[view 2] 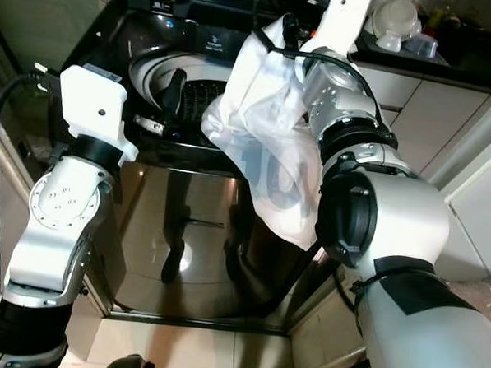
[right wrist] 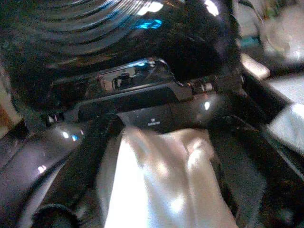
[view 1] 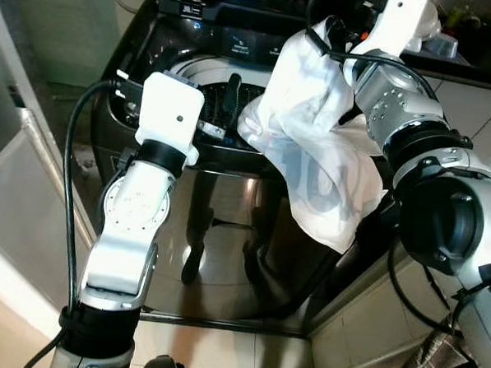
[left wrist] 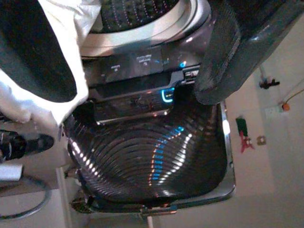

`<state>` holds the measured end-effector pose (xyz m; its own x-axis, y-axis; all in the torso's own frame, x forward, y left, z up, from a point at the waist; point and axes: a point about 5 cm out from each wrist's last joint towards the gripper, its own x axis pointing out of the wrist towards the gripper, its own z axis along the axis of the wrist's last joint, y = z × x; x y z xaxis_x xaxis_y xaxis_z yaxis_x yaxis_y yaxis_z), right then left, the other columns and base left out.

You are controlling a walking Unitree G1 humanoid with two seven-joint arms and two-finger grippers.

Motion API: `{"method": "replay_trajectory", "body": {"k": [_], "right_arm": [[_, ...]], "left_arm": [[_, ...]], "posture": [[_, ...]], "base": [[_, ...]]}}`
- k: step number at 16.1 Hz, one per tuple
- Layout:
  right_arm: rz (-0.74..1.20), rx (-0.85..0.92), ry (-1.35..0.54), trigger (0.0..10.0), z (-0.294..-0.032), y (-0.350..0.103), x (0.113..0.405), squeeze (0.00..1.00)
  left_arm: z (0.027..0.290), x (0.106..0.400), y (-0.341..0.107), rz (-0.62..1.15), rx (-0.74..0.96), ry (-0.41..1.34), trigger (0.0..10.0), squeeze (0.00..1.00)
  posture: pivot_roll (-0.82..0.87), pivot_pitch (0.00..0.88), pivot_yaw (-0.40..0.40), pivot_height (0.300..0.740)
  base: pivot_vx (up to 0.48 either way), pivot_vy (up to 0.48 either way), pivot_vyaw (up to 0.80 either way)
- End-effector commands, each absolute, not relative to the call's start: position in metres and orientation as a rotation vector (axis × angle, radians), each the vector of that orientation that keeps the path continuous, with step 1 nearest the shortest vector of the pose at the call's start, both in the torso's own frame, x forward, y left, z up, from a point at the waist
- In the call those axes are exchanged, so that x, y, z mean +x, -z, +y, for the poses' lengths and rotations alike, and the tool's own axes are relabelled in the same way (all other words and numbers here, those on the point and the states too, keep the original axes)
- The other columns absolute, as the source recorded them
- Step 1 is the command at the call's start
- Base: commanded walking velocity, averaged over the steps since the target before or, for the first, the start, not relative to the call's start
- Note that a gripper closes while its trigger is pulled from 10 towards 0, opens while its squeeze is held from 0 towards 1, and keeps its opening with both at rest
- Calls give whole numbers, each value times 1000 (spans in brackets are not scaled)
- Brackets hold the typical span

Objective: Clothes washing

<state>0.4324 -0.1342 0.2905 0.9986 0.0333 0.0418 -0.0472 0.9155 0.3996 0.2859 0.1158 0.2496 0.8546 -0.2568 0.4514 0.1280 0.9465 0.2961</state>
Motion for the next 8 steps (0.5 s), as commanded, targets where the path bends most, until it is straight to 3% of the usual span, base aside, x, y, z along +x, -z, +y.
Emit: {"method": "replay_trajectory", "body": {"k": [1, 2, 4, 6, 7, 8], "right_arm": [[-6, 513, 14, 10000, -145, -283, 432, 1000], [0, 676, 47, 10000, -149, -282, 432, 1000], [-20, 744, 31, 10000, -148, -288, 432, 1000], [-58, 604, -9, 10000, -146, -295, 432, 1000], [-145, 396, -31, 10000, -146, -308, 432, 1000], [-298, 134, -47, 10000, -144, -318, 428, 0]], "left_arm": [[114, 285, -249, -503, 252, 207, 10000, 0], [116, 285, -249, -498, 241, 198, 10000, 0], [116, 285, -248, -495, 236, 196, 10000, 0], [116, 286, -247, -489, 233, 197, 10000, 0], [114, 286, -246, -487, 238, 196, 10000, 0], [114, 287, -244, -478, 250, 191, 10000, 0]], "posture": [[120, 0, -114, 740], [123, 0, -118, 740], [124, 0, -118, 740], [112, 0, -117, 740], [110, 0, -121, 740], [91, 0, -116, 740]], "base": [[0, 0, 0], [0, 0, 0], [0, 0, 0], [0, 0, 0], [0, 0, 0], [0, 0, 0]]}}
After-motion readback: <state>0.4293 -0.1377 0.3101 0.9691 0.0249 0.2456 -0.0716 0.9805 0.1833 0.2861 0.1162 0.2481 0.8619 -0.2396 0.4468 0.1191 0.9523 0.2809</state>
